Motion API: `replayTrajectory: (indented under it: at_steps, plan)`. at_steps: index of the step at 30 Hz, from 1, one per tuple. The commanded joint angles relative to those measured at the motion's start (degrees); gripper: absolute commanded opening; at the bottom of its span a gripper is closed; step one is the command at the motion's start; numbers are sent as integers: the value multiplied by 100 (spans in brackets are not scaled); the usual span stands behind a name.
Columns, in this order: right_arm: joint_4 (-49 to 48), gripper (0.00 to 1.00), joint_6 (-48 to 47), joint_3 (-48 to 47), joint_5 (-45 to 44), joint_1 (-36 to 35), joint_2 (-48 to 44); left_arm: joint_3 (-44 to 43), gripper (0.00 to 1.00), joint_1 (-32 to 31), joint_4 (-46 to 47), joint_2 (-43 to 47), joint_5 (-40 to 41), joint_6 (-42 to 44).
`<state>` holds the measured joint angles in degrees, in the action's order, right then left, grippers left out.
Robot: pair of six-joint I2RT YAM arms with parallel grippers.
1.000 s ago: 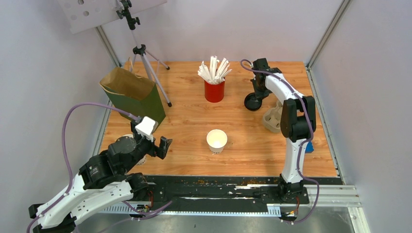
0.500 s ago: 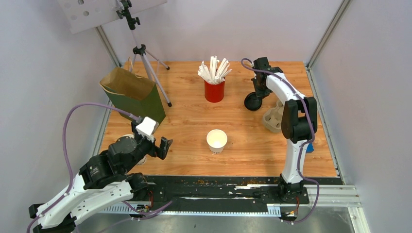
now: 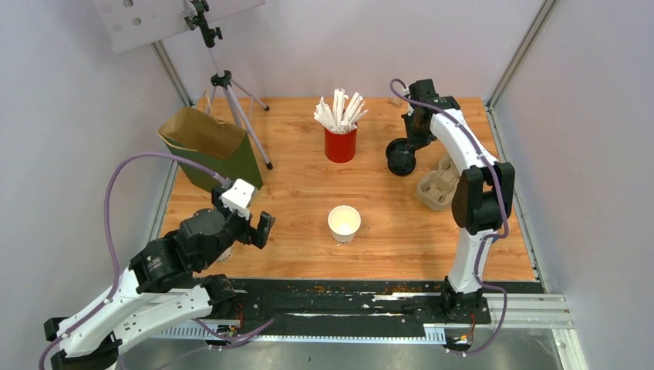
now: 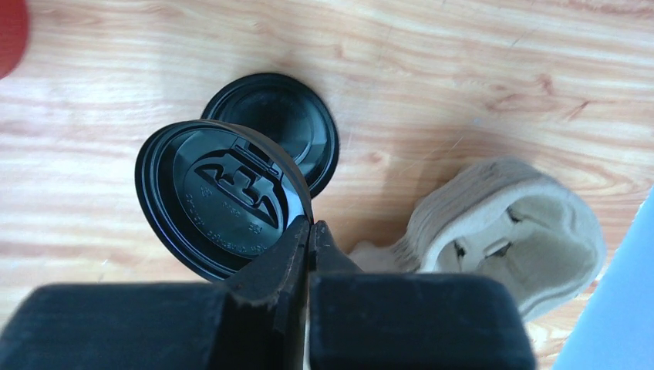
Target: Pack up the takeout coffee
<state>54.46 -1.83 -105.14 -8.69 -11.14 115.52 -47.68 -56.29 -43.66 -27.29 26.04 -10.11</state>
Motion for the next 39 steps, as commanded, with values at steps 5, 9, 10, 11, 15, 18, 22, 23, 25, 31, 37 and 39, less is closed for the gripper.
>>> replayTrajectory:
  at_steps: [5,9,10,11,15,18,22,23,25,31,37,39]
  plan:
    - [513,0,923,565,1349,-209,-1500,-1183,100,-22,160,-808,-311,531]
    - [378,0,1311,1445,1932,-479,-2433,-1489,94,-27,312,-1253,-784,824]
    - [347,0,1396,1611,2022,-680,-2641,-1509,93,-23,393,-1348,-950,895]
    - [271,0,1472,1793,2170,-841,-2821,-1495,91,-22,469,-1439,-1138,978]
    - [-34,0,1974,2298,2268,-1728,-3428,-1262,78,-22,864,-1795,-2220,1581]
    - [-130,0,2351,2387,2142,-2336,-3606,-1084,70,-35,1256,-1936,-3235,2169]
    - [-338,0,2790,2495,2025,-2883,-3751,-924,66,-185,1607,-1834,-4304,3310]
    - [-441,0,2852,2531,2044,-2986,-3804,-881,66,-225,1639,-1819,-4399,3616]
    - [-623,0,2961,2614,2073,-3138,-3870,-857,66,-250,1522,-1834,-4466,4152]
    - [-1055,0,3154,2907,2266,-3316,-3956,-883,69,-255,1318,-1977,-4586,5110]
    - [-1210,0,3165,2878,2389,-3354,-3885,-910,55,-255,1055,-2279,-4575,5469]
    - [-1251,0,3166,2870,2438,-3360,-3873,-849,51,-252,1042,-2333,-4528,5550]
